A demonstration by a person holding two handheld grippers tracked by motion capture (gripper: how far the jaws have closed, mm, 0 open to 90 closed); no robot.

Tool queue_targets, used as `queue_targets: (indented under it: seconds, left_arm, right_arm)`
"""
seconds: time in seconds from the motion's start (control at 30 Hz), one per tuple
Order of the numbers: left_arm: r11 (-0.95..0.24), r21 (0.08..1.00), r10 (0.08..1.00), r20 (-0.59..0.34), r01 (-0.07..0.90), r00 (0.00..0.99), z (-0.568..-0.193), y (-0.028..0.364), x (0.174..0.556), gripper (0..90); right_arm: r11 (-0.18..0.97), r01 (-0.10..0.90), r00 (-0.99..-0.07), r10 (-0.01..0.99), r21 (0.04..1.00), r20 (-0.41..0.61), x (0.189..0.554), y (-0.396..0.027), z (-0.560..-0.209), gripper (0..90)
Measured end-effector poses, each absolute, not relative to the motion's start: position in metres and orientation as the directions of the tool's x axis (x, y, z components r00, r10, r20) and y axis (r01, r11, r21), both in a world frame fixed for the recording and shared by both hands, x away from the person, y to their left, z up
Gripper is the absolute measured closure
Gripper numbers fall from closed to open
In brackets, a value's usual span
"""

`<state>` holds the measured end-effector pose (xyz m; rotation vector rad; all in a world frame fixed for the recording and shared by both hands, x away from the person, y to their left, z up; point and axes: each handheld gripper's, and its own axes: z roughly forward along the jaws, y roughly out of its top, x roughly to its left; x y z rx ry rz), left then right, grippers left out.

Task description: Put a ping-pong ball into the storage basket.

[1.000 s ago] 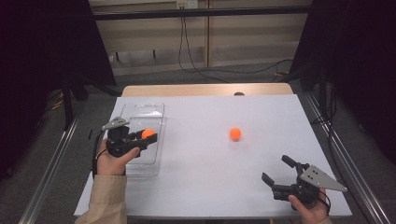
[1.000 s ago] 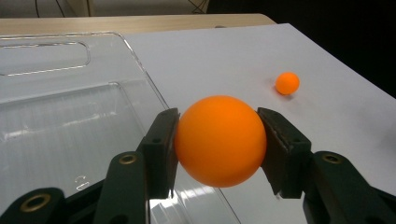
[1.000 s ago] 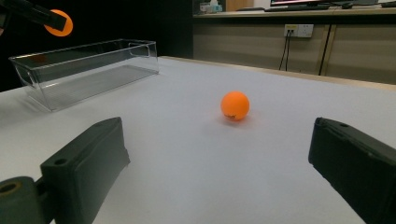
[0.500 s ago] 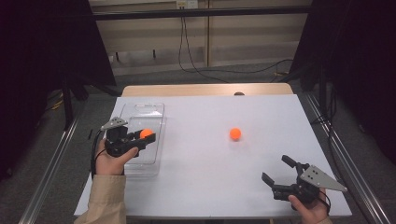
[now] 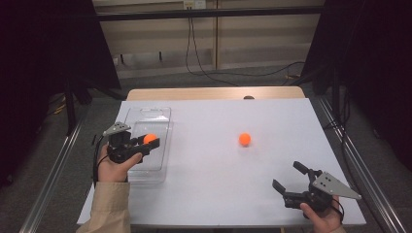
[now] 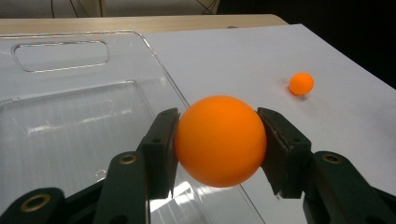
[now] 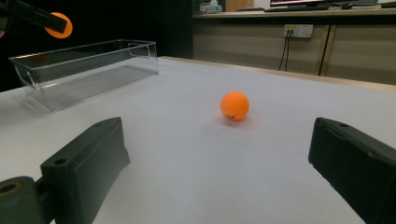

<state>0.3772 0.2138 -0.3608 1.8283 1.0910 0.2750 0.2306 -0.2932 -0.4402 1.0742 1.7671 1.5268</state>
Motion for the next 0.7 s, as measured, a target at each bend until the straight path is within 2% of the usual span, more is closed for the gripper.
queue_targets:
  seconds: [0.7]
  left_arm:
    - [-0.151,0.817,0.801,-0.229,0.556,0.553,-0.3639,0.2215,0.3792,50.8]
  right_arm:
    - [0.029,0.209,-0.519,0.850,0.978,0.086,0.2308,-0.2931,-0.4404,3.3]
